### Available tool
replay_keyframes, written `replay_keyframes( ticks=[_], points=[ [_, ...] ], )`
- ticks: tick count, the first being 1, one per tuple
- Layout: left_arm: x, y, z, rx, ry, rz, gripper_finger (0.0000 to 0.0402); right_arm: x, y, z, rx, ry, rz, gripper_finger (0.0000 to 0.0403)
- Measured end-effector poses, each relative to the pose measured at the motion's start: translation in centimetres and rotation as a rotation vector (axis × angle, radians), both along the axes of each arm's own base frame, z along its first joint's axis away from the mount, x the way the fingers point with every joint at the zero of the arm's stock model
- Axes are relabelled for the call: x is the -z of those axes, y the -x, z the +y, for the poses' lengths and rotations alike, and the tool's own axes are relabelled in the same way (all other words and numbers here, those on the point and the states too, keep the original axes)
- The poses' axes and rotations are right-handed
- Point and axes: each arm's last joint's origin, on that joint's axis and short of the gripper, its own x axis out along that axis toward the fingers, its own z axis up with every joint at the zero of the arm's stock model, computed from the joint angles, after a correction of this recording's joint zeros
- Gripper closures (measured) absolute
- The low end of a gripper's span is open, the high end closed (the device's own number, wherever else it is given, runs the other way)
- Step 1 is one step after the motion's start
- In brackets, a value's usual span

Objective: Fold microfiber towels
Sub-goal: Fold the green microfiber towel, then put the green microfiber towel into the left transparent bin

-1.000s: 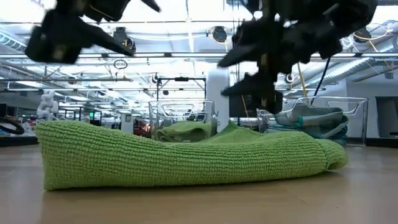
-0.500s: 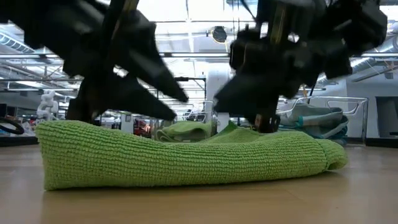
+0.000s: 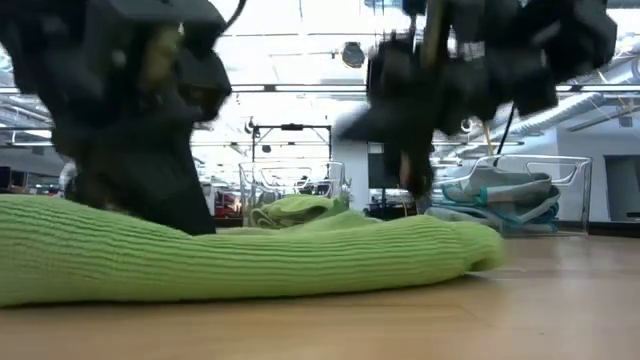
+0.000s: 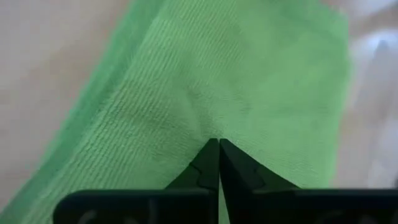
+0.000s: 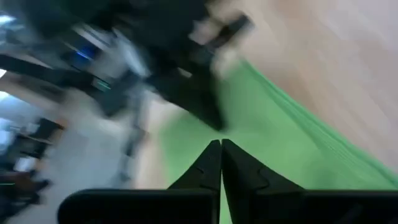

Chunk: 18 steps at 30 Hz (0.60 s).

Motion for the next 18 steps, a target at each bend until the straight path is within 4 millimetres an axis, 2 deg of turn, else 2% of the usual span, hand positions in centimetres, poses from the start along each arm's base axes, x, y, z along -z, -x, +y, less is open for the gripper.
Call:
replay_keyframes(
  ticks=[3,8,11,14,18],
  points=[
    [-2.3,1.1,0.4,-0.03,-0.006,0.003,0.0392,-2.8,0.6,0.1,0.007,0.009,-0.054,0.0402],
    [-4.8,2.8,0.2,-0.065,-0.037,-0.034,0.0392,-5.2,2.3,0.4,0.045,0.064,-0.011,0.0402],
    [-5.7,3.0,-0.6,-0.039,-0.02,-0.092,0.0392,-5.1,3.3,1.0,0.017,0.083,0.075,0.0402],
    [-5.7,3.4,-1.4,-0.016,-0.005,-0.103,0.0392,-4.7,4.0,1.6,0.013,0.061,0.158,0.0403],
    [-5.2,3.8,-2.2,-0.068,0.06,-0.094,0.0392,-4.1,4.6,2.2,0.042,-0.008,0.256,0.0403]
  ],
)
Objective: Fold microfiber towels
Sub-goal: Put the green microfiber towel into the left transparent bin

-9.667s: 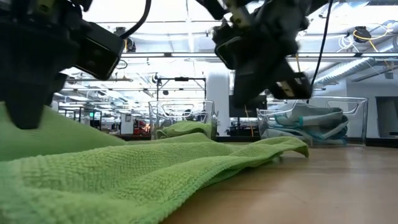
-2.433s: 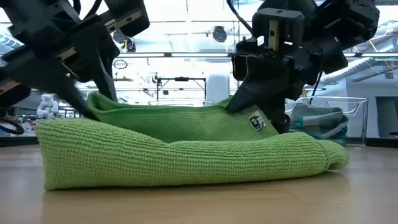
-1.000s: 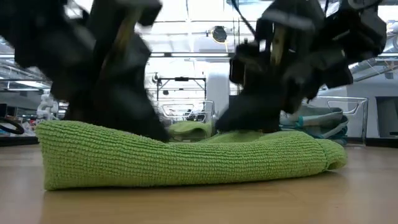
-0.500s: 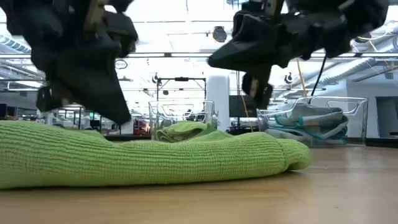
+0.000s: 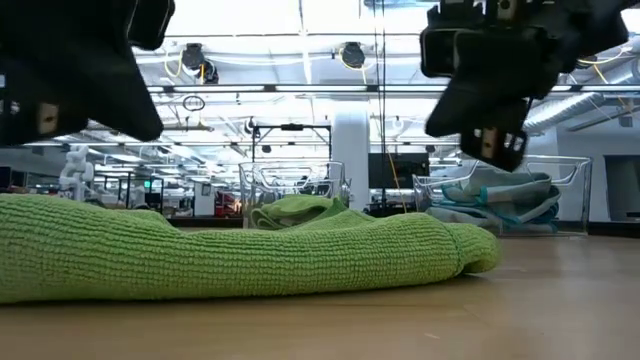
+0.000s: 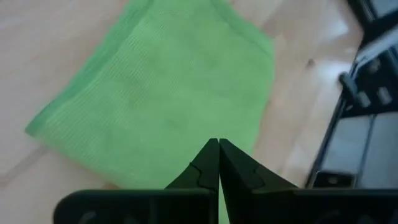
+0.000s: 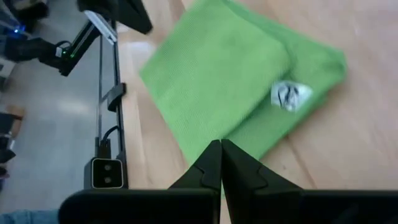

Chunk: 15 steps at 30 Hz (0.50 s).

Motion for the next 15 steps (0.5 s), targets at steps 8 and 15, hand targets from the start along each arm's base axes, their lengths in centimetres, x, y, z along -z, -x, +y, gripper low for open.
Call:
replay_keyframes(
  ticks=[8,15],
  points=[
    [0.05,0.33,-0.4,-0.218,0.281,0.048,0.0383,0.22,0.23,0.12,0.05,-0.06,0.053,0.0403],
    [0.27,0.6,-0.55,-0.337,0.474,0.15,0.0266,0.2,0.23,0.14,0.017,-0.03,0.04,0.0403]
  ],
)
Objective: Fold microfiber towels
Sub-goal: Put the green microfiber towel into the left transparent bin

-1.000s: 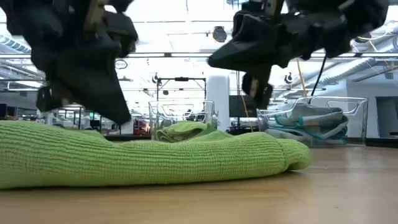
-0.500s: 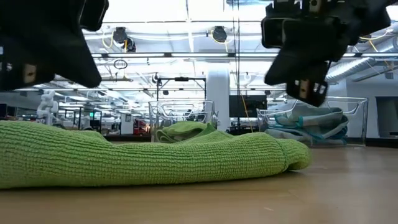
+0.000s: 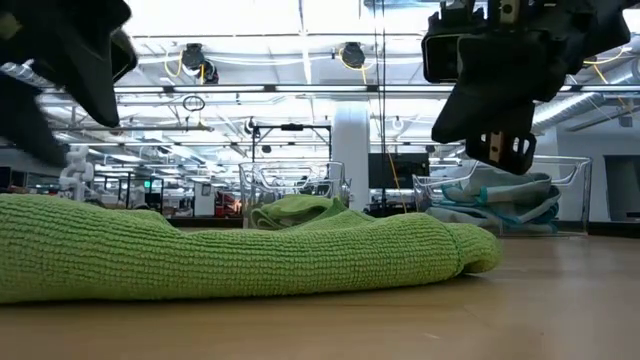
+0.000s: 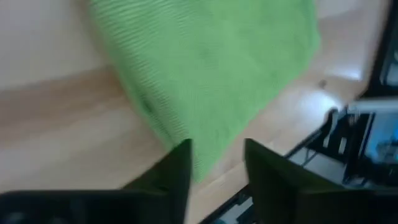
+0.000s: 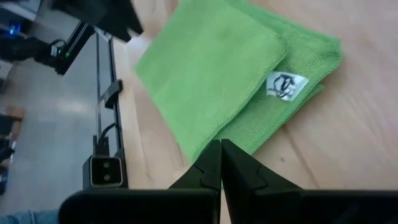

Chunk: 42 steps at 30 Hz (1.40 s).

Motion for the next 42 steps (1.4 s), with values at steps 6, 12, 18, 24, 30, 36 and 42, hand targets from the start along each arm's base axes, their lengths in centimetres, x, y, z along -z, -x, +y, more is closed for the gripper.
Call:
replay_keyframes(
  ticks=[6,12,18,24,30,36,42],
  points=[
    [0.3,0.2,0.5,-0.126,0.089,0.091,0.012,0.0,0.1,0.2,-0.047,0.015,-0.006,0.0403],
    [0.8,-0.9,2.4,-0.134,0.106,0.172,0.0025,0.0,0.3,0.6,-0.091,0.017,-0.008,0.0403],
    [2.5,-1.5,3.1,-0.141,0.124,0.276,0.0004,0.0,0.6,1.3,-0.174,0.011,0.001,0.0403],
    [4.5,-2.5,2.8,-0.132,0.145,0.293,0.0031,0.0,0.8,1.7,-0.191,0.013,0.0,0.0403],
    [5.0,-2.8,2.8,-0.146,0.118,0.28,0.0087,0.0,0.9,1.8,-0.207,-0.005,0.006,0.0403],
    [5.3,-2.9,3.0,-0.142,0.11,0.282,0.0158,0.0,0.8,1.8,-0.2,-0.02,0.007,0.0403],
    [5.6,-3.1,3.2,-0.174,0.072,0.245,0.0207,0.0,0.8,1.9,-0.192,-0.03,0.008,0.0403]
  ],
)
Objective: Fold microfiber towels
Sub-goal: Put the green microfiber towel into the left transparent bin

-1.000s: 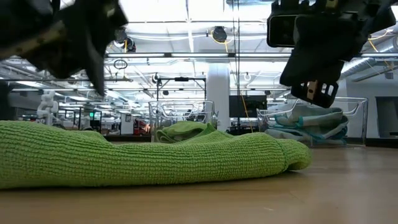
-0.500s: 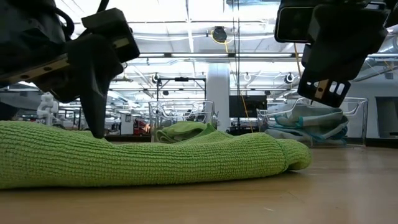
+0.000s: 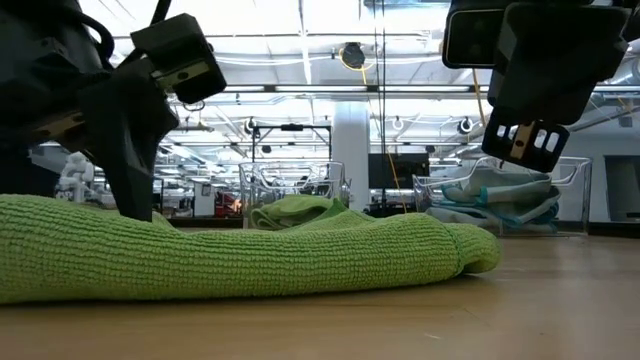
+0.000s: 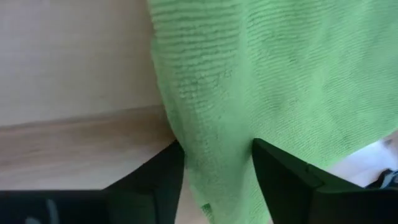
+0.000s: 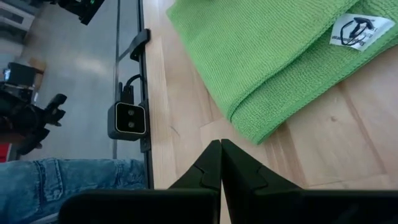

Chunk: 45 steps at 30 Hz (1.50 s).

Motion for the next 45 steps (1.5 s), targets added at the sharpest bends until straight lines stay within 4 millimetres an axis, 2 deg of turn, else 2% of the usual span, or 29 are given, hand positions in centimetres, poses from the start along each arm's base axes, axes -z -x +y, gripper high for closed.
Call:
replay_keyframes(
  ticks=[7,11,14,15,17,23,26,35,40,45],
  points=[
    [1.2,-0.9,0.0,-0.011,-0.068,-0.081,0.0257,-0.3,-0.2,0.0,0.045,-0.036,-0.021,0.0403],
    [1.7,-1.1,-0.2,0.001,-0.111,-0.109,0.0322,-0.6,-0.7,-0.5,0.171,0.013,-0.085,0.0403],
    [1.8,-1.1,-0.2,0.022,-0.142,-0.114,0.0382,-0.1,-1.3,-1.5,0.247,0.05,-0.089,0.0403],
    [1.8,-1.1,-0.2,0.026,-0.147,-0.117,0.0389,0.1,-1.5,-1.7,0.256,0.056,-0.091,0.0403],
    [1.8,-1.1,-0.2,0.028,-0.151,-0.119,0.0389,0.5,-2.1,-1.9,0.262,0.058,-0.113,0.0403],
    [1.6,-1.1,-0.1,0.057,-0.175,-0.126,0.0396,3.5,-3.3,-1.7,0.242,0.054,-0.089,0.0403],
    [0.9,-1.0,0.0,0.126,-0.212,-0.139,0.0397,3.7,-3.3,-1.4,0.21,0.027,-0.093,0.0403],
    [-1.5,0.0,1.6,0.284,-0.439,-0.117,0.0398,-0.6,-1.9,-1.8,0.129,0.095,-0.184,0.0403],
    [-3.6,-0.2,2.9,0.46,-0.586,-0.156,0.0398,-2.1,-0.7,-2.3,0.108,0.134,-0.17,0.0403],
    [-6.5,-0.3,4.8,0.618,-0.713,-0.207,0.0398,-3.3,1.0,-2.5,0.07,0.173,-0.13,0.0403]
  ],
)
